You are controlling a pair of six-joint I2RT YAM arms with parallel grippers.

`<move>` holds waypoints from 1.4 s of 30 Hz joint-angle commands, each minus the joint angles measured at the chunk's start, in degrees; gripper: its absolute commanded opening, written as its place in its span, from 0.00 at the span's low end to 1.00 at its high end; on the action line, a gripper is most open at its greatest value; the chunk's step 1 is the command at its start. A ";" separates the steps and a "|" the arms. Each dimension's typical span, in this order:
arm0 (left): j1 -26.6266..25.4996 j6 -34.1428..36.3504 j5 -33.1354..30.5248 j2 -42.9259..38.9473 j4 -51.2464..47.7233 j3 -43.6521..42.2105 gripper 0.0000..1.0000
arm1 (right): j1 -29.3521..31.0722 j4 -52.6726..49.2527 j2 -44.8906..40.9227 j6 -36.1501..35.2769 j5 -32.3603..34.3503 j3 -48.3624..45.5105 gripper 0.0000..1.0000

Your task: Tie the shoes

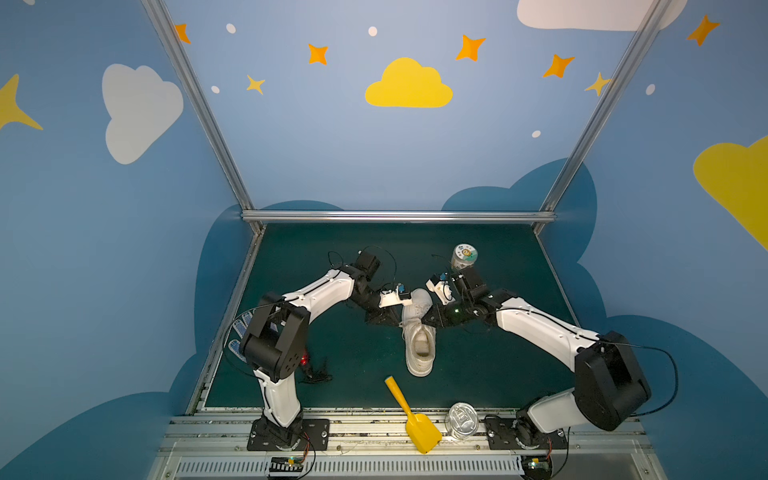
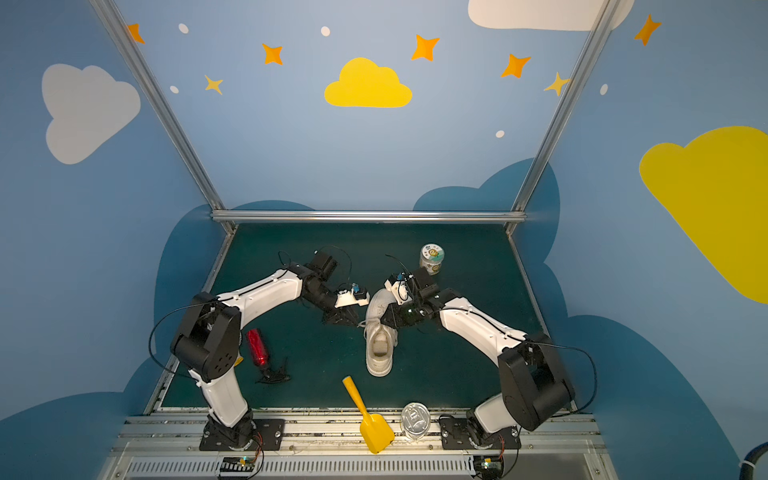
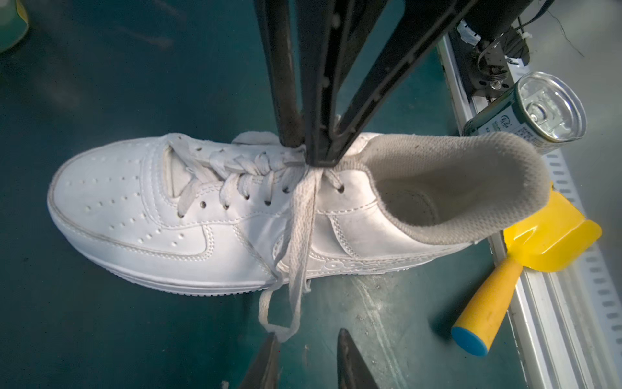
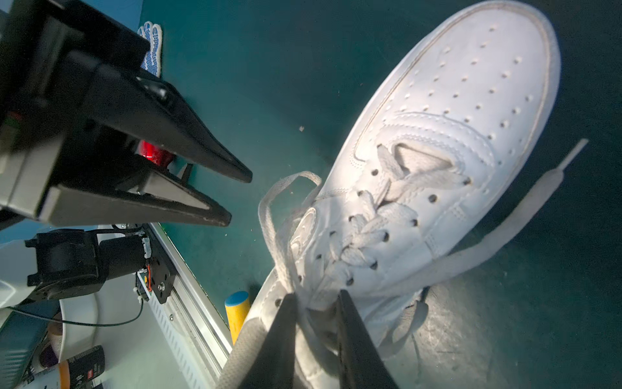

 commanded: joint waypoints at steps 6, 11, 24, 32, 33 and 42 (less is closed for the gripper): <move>-2.03 -0.67 2.73 2.07 -0.07 2.34 0.30 | -0.43 -1.45 0.51 -0.24 1.69 -0.90 0.22; -2.68 -1.73 2.25 3.19 1.20 2.71 0.29 | -0.43 -1.34 0.50 -0.13 1.50 -0.98 0.22; -2.77 -3.04 0.12 3.37 4.01 1.58 0.03 | -0.41 -1.12 0.12 0.06 1.37 -1.24 0.22; -2.43 -2.45 -1.95 1.74 5.51 -0.77 0.03 | -0.54 -1.34 0.25 0.14 1.72 -1.40 0.22; -2.18 -2.45 -2.04 1.32 5.58 -1.08 0.03 | -0.58 -1.47 0.11 0.08 1.77 -1.46 0.22; -0.39 -1.91 -2.82 -0.66 4.70 -2.99 0.03 | -0.72 -1.81 0.01 0.07 2.24 -1.72 0.22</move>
